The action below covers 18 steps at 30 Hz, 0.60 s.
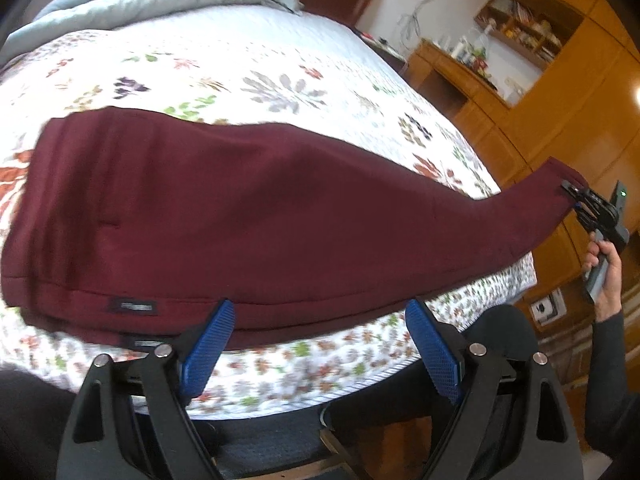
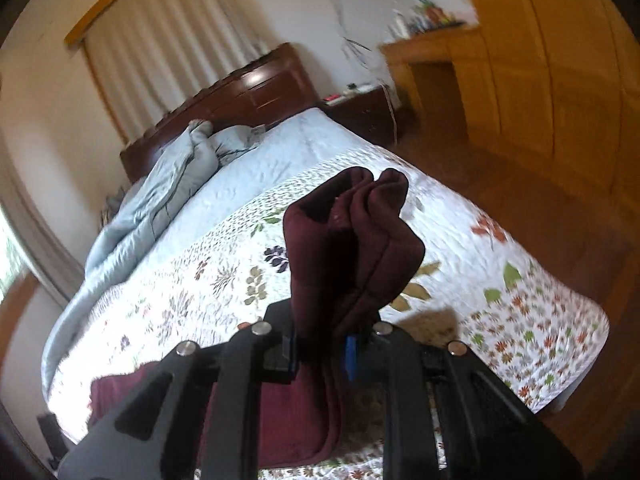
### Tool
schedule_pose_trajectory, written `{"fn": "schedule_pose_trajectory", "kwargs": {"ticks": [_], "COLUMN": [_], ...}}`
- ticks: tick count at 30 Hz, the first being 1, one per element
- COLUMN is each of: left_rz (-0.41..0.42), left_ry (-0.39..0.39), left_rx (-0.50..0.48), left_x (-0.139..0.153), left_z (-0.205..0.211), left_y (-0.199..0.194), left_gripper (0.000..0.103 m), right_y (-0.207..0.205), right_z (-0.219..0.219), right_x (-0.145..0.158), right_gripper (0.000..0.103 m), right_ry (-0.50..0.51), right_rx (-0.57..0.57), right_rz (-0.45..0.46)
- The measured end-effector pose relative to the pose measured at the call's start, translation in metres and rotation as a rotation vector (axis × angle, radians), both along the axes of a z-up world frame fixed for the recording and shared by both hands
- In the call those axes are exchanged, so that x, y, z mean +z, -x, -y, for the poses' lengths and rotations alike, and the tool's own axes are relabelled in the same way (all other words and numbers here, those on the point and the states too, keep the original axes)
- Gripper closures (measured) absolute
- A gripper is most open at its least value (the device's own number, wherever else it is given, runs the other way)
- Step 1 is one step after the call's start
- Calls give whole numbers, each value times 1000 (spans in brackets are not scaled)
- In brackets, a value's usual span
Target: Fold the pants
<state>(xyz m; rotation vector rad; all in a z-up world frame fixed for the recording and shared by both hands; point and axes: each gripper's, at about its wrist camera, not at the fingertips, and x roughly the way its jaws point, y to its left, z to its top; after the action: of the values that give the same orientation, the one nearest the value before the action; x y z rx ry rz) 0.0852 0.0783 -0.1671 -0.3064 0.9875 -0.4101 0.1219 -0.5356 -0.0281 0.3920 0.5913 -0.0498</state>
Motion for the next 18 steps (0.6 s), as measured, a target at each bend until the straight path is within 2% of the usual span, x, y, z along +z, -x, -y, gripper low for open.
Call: {"fn": "schedule_pose_trajectory", "kwargs": {"ticks": [4, 10, 13, 18], "left_rz": [38, 72, 89, 96], "left_ry": [0, 4, 5, 62], "left_rx": [55, 122, 145, 175], "left_x": [7, 11, 11, 4], "left_z": [-29, -71, -88, -111], "left_y": [5, 14, 19, 25], "left_gripper": [15, 15, 15, 15], "right_y": [-9, -10, -15, -28], "right_z": [-46, -102, -126, -169], "right_x": [17, 26, 26, 20], "right_gripper": [88, 88, 88, 88], "right_ry": [110, 240, 271, 287], "right_rx": [45, 114, 141, 202], "right_rz": [4, 3, -1, -31]}}
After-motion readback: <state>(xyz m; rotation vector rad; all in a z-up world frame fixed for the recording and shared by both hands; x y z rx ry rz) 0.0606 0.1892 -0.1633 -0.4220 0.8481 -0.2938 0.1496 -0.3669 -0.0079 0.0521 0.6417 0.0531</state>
